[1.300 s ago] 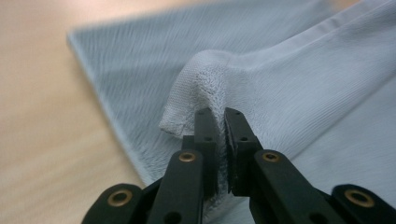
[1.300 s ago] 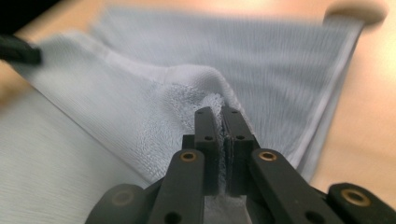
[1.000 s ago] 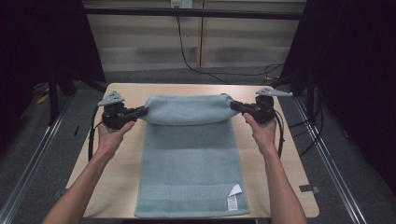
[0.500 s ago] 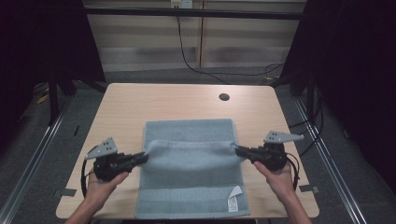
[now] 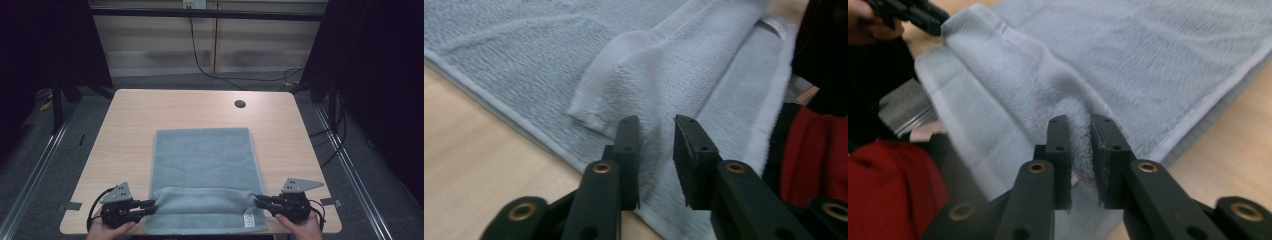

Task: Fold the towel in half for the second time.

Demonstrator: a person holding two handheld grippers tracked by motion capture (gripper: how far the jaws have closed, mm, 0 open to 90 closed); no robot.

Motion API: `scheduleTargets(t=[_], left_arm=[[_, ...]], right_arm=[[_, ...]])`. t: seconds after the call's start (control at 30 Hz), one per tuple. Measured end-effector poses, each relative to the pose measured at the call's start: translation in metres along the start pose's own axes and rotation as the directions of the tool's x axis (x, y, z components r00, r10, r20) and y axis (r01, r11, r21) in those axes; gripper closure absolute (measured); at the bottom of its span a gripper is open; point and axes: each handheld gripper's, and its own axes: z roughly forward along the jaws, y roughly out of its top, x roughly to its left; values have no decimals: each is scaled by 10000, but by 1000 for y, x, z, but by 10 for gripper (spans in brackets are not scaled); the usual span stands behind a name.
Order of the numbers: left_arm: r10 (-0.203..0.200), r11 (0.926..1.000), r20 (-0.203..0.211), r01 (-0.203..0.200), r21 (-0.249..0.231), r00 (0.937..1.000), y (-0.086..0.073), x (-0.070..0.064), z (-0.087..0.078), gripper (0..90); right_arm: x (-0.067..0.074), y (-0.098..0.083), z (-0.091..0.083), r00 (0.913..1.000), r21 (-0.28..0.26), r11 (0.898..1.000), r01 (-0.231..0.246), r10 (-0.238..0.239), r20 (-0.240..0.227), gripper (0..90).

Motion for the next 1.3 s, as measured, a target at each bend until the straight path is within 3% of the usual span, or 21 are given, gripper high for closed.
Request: scheduleTargets(t=[0.07,0.1,0.23,0.3,0.37,0.47,0.5,0.6,0.67,0.73,0.8,0.87,0.93,1.0,1.1,1.2,1.3], left_arm=[[133,9999,108,-133,-21,9999,-3,-6,-5,702],[116,9998,346,-109,-188,9993,-4,-9,-9,688],[108,9940,258,-79,-1094,9996,1,-11,-24,627],[116,9884,421,-51,-1518,9990,9,-7,-29,626],[182,9853,126,-158,-1703,9998,16,-2,-30,622],[-75,9791,-127,48,-2035,9999,28,15,-25,622],[-116,9806,-184,78,-1957,9998,32,23,-21,623],[-746,9864,-722,630,-1516,9946,44,47,-1,615],[-682,9880,-1188,505,-1462,9906,50,57,8,613],[-832,9906,-1445,660,-1199,9860,56,69,18,601],[-937,9926,-1488,807,-909,9844,61,79,27,592],[-925,9943,-1793,814,-684,9794,66,88,37,580],[-1191,9920,-1785,1095,-631,9767,68,98,46,570],[-1056,9942,-2244,980,-448,9687,67,103,54,568],[-1110,9938,-2107,1110,-119,9712,64,109,60,562],[-1001,9950,-2079,991,-152,9730,64,109,62,564],[-704,9975,-2216,700,-96,9726,62,106,65,564]], right_arm=[[5,-7,-6,10000,61,10000,-75,75,-52,773],[7,-10,-10,9999,8,10000,-65,65,-147,766],[11,-15,-23,9999,-302,9995,-53,49,-141,748],[7,-12,-23,9998,-550,9984,-133,126,-127,730],[4,-5,-21,9999,-678,9976,-133,131,-28,723],[-6,8,-12,10000,-725,9973,-78,74,-59,708],[-10,13,-6,9999,-690,9976,-90,81,-123,707],[-27,28,15,9998,-633,9980,-92,81,-186,697],[-39,39,29,9999,-552,9984,-130,125,-82,682],[-50,49,43,9999,-538,9985,-108,108,-7,670],[-60,57,56,9998,-421,9989,-196,200,89,656],[-68,65,69,9993,-258,9996,-148,157,338,631],[-75,70,81,9989,-181,9996,-209,216,423,628],[-79,73,93,9979,75,9999,-126,121,635,630],[-80,75,104,9966,161,9999,-61,47,824,608],[-81,75,107,9952,133,9999,-77,64,974,594],[-84,72,111,9932,430,9990,-149,98,1158,585]])
